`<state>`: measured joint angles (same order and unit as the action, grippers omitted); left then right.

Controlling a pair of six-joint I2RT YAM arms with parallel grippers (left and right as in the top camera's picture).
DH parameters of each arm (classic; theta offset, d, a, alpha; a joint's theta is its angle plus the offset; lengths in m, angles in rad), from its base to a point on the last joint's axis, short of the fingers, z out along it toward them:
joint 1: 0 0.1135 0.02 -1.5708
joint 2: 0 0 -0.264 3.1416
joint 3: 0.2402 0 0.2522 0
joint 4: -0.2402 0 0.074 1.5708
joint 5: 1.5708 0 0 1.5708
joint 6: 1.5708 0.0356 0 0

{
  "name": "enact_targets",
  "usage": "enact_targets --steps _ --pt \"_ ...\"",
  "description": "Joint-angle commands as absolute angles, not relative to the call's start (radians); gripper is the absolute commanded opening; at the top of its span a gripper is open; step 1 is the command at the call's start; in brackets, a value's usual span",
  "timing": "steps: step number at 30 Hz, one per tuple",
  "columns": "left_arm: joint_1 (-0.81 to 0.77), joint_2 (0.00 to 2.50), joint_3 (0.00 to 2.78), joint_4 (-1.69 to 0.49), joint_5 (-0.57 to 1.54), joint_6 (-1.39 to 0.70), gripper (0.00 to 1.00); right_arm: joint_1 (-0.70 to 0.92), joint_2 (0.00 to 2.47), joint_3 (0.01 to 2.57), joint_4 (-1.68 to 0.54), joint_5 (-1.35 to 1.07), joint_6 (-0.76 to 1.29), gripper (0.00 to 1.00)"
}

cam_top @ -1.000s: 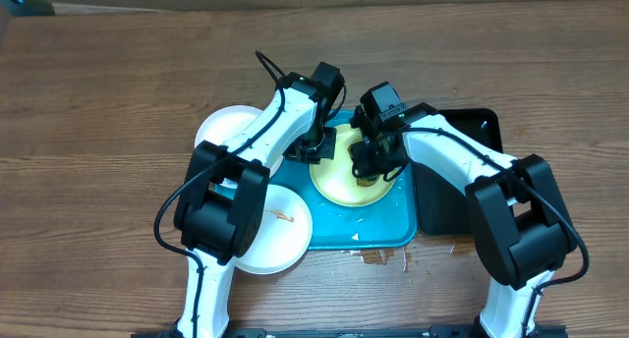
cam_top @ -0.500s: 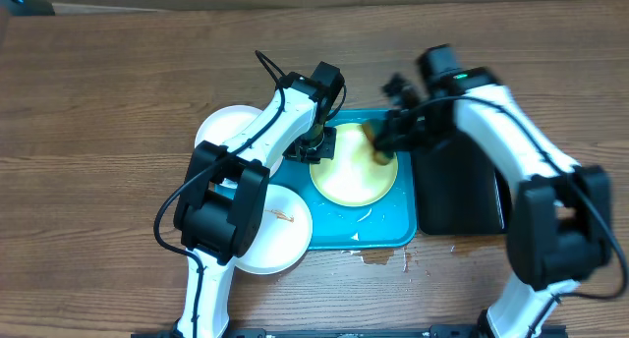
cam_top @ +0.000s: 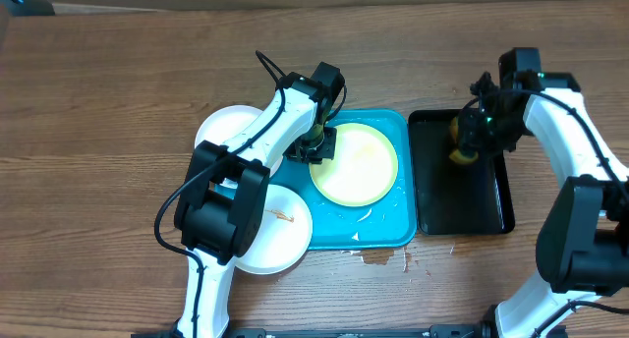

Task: Clean dirty plates on tray and stack at the side
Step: 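Return the sponge to the black tray and release it with the right gripper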

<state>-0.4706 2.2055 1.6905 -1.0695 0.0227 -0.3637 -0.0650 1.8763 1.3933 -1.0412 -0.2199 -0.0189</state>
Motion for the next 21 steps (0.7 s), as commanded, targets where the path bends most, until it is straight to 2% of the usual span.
enact_targets --steps 1,4,5,6,8,9,11,15,19,20,21 --pt "-0.472 2.218 1.697 -1.056 0.036 -0.374 0.17 -0.061 1.858 1.324 -0.976 -0.141 0.030 0.04" --pt "-0.472 2.218 1.697 -1.046 0.051 -0.374 0.27 -0.056 1.858 1.275 -0.908 -0.139 0.030 0.06" --pt "-0.472 2.218 1.697 -1.045 0.050 -0.374 0.29 -0.056 1.858 1.265 -0.899 -0.139 0.030 0.16" --pt "-0.472 2.218 1.697 -1.044 0.050 -0.374 0.32 -0.056 1.858 1.260 -0.898 -0.139 0.030 0.33" --pt "-0.472 2.218 1.697 -1.042 0.050 -0.374 0.45 -0.056 1.858 1.259 -0.899 -0.144 0.031 0.55" --pt "-0.472 2.218 1.697 -1.042 0.050 -0.374 0.48 -0.056 1.858 1.259 -0.899 -0.147 0.030 0.63" --pt "-0.472 2.218 1.697 -1.043 0.050 -0.374 0.49 -0.060 1.858 1.284 -0.917 -0.162 0.033 0.67" --pt "-0.472 2.218 1.697 -1.051 0.050 -0.375 0.50 -0.105 1.858 1.415 -1.013 -0.158 0.088 0.68" --pt "-0.472 2.218 1.694 -1.054 0.050 -0.391 0.51 -0.202 1.858 1.567 -1.045 -0.158 0.141 0.82" --pt "-0.472 2.218 1.690 -1.052 0.050 -0.397 0.51 -0.231 1.858 1.594 -1.044 -0.157 0.160 0.82" --pt "-0.472 2.218 1.686 -1.048 0.050 -0.402 0.51 -0.265 1.858 1.619 -1.039 -0.157 0.175 0.93"
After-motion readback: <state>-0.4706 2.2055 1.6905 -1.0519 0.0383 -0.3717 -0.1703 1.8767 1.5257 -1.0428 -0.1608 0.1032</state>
